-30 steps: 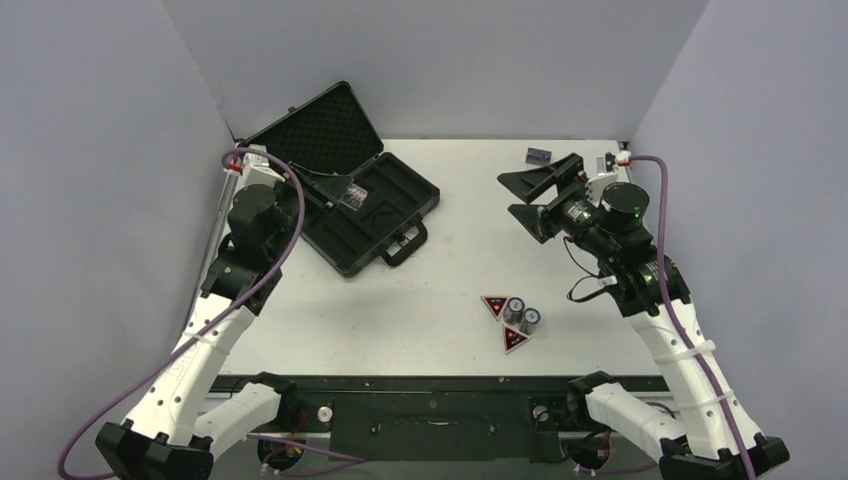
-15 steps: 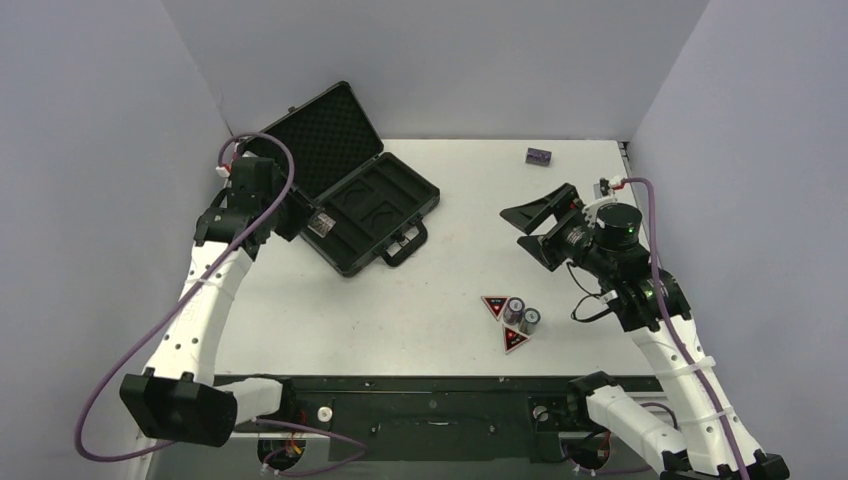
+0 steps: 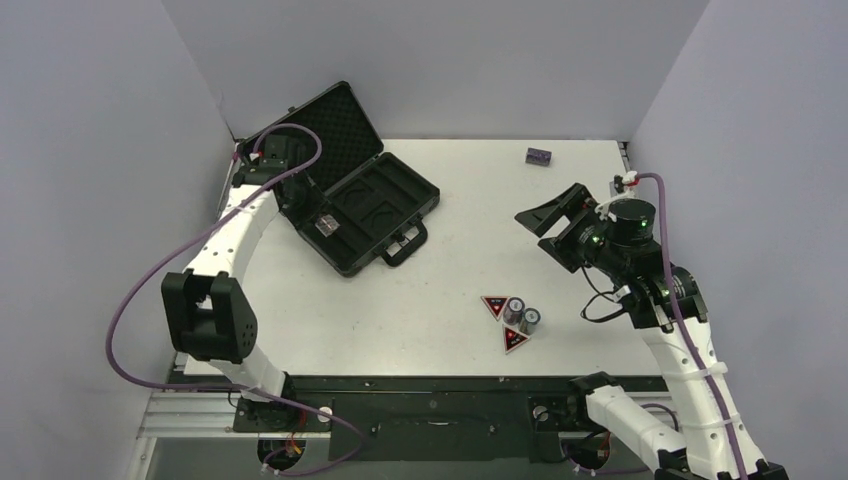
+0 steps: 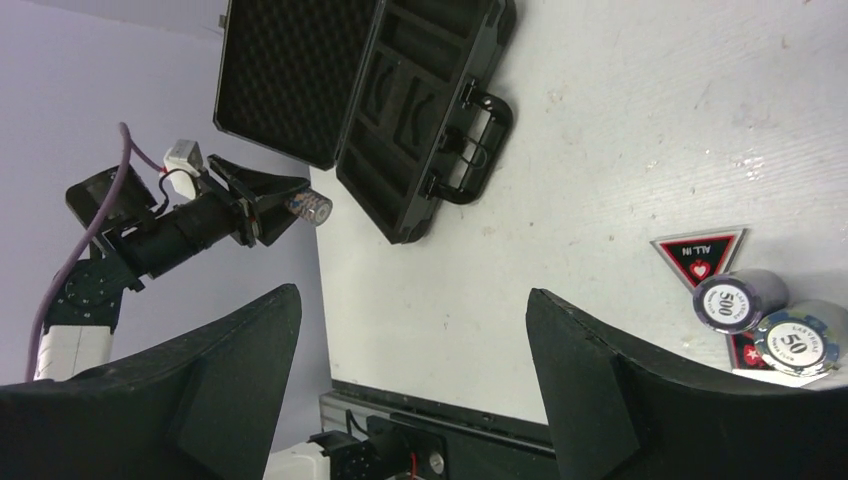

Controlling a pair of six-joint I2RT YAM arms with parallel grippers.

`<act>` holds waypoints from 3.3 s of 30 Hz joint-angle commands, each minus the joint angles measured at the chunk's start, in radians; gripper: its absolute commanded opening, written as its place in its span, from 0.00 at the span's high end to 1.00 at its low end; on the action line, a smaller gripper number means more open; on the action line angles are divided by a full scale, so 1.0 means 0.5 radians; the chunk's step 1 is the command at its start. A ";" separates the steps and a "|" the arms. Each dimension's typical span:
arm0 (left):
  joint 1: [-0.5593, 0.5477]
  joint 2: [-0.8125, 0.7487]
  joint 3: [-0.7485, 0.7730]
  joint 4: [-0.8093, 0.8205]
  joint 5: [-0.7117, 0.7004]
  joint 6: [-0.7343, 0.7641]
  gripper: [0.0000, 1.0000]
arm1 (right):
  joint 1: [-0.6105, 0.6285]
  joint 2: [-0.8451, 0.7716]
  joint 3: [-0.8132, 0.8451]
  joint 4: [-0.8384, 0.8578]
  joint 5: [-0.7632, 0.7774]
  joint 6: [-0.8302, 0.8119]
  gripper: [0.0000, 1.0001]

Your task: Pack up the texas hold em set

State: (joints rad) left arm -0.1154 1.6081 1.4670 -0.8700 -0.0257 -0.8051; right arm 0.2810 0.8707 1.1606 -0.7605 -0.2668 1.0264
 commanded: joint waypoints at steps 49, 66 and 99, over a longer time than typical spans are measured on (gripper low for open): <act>0.191 0.940 0.548 -0.027 -0.204 0.300 1.00 | -0.277 0.463 0.214 -0.005 -0.288 -0.300 0.23; 0.197 0.970 0.551 -0.061 -0.262 0.328 0.98 | -0.188 0.560 0.319 -0.026 -0.276 -0.344 0.24; 0.175 0.592 0.328 -0.026 0.048 0.177 1.00 | -0.191 0.535 0.240 0.026 -0.301 -0.308 0.24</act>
State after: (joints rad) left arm -0.0353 1.9945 1.5986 -0.8295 -0.0483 -0.6994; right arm 0.1795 1.1461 1.2842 -0.7940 -0.4091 0.8719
